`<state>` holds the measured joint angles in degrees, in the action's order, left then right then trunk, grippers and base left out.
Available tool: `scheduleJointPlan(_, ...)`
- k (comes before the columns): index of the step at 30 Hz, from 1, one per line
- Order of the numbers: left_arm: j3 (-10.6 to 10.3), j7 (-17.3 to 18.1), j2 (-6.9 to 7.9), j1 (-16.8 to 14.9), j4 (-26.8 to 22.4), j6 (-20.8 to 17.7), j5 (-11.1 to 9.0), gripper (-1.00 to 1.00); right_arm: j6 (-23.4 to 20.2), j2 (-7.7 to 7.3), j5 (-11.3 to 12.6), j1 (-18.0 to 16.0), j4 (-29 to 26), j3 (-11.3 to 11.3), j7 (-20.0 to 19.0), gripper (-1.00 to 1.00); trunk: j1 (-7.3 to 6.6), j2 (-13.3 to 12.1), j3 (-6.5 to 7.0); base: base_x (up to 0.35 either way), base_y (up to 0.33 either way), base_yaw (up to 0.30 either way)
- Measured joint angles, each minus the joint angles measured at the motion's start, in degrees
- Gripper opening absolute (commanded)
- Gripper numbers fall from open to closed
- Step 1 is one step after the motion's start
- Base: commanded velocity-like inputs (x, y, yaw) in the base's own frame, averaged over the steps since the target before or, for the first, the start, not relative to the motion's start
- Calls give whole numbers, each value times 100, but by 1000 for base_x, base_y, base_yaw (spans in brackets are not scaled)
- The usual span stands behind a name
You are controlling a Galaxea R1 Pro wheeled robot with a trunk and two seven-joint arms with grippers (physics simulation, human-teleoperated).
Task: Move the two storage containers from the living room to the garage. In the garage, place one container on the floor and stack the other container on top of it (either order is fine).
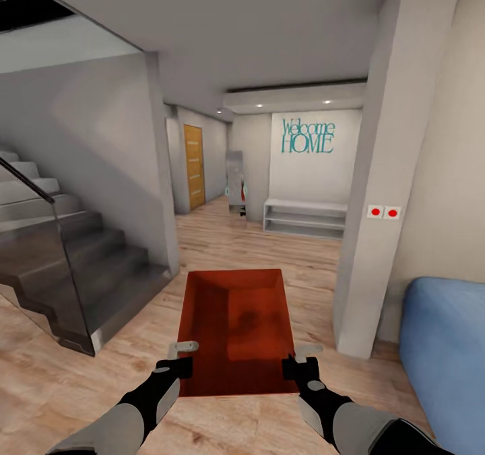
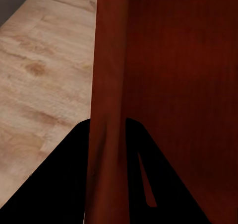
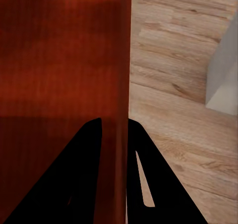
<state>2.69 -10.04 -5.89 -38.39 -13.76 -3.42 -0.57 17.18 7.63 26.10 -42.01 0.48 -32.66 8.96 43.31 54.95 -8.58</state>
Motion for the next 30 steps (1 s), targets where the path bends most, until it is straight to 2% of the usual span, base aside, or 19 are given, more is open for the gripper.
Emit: scheduleJointPlan(30, 39, -3, -9, -3, 18, 1, 30, -100, -15, -7, -24, 0, -2, 15, -7, -100, 0, 0, 0, 322, 0, 0)
